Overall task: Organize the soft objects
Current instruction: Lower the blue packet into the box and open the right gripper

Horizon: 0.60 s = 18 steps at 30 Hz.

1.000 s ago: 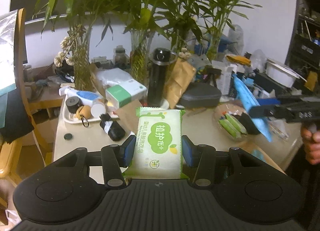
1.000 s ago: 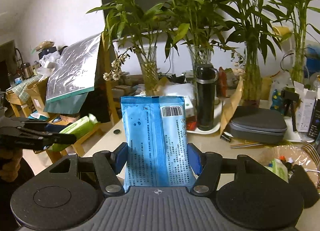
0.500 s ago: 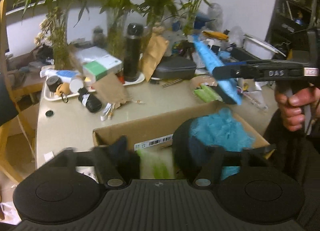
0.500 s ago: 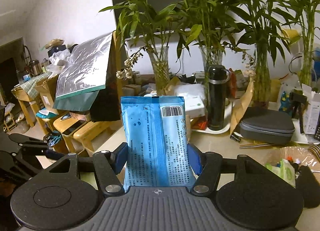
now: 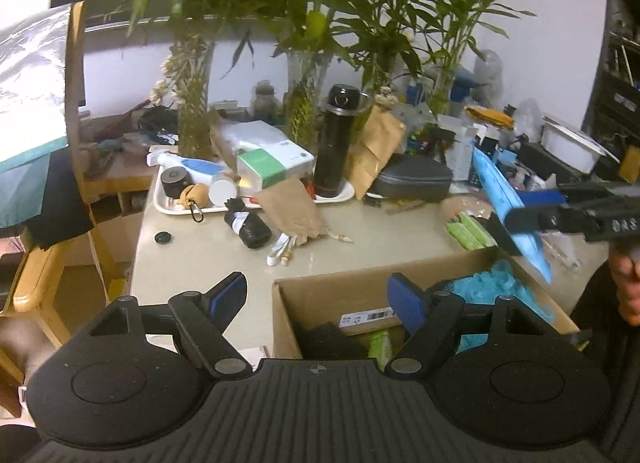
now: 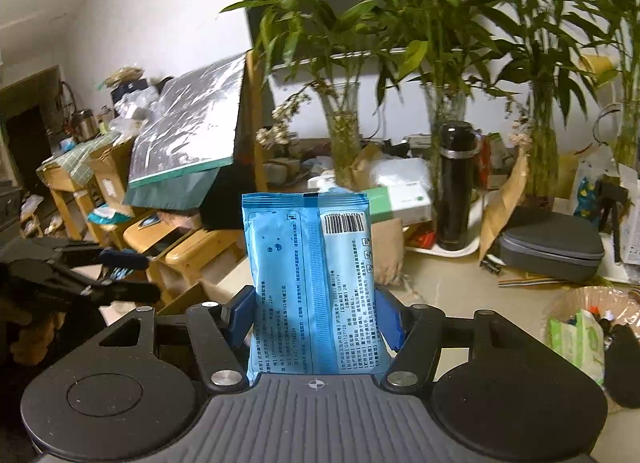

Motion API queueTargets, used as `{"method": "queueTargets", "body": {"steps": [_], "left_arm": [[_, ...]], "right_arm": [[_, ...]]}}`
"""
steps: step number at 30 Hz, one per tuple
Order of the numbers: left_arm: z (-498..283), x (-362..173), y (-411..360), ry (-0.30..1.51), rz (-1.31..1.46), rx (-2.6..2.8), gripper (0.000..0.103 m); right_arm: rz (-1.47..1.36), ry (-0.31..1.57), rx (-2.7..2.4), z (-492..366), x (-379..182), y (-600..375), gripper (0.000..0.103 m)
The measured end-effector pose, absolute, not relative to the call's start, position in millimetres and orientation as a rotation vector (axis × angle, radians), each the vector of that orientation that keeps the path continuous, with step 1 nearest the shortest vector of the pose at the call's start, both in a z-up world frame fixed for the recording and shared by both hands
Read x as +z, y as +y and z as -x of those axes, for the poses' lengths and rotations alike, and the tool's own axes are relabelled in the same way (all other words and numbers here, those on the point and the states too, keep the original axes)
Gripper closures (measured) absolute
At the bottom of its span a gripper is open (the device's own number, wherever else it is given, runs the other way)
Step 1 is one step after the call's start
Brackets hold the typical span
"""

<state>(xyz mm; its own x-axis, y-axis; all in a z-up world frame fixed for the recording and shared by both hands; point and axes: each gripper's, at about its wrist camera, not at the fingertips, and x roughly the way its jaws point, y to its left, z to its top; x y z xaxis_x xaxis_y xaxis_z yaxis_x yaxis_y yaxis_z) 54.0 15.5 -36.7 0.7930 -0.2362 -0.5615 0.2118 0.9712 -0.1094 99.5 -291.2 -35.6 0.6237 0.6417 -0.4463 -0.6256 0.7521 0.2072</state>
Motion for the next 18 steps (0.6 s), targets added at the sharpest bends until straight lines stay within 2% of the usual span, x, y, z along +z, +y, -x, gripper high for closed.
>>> {"method": "queueTargets", "body": {"steps": [14, 18], "left_arm": [[-46.9, -25.9, 35.5, 0.549, 0.070, -0.148, 0.026], [-44.8, -25.0, 41.4, 0.539, 0.089, -0.129, 0.026]], "right_arm": [[0.183, 0.685, 0.853, -78.1, -39.7, -215.5, 0.037], [0.247, 0.703, 0.874, -73.4, -48.5, -194.9, 0.033]]}}
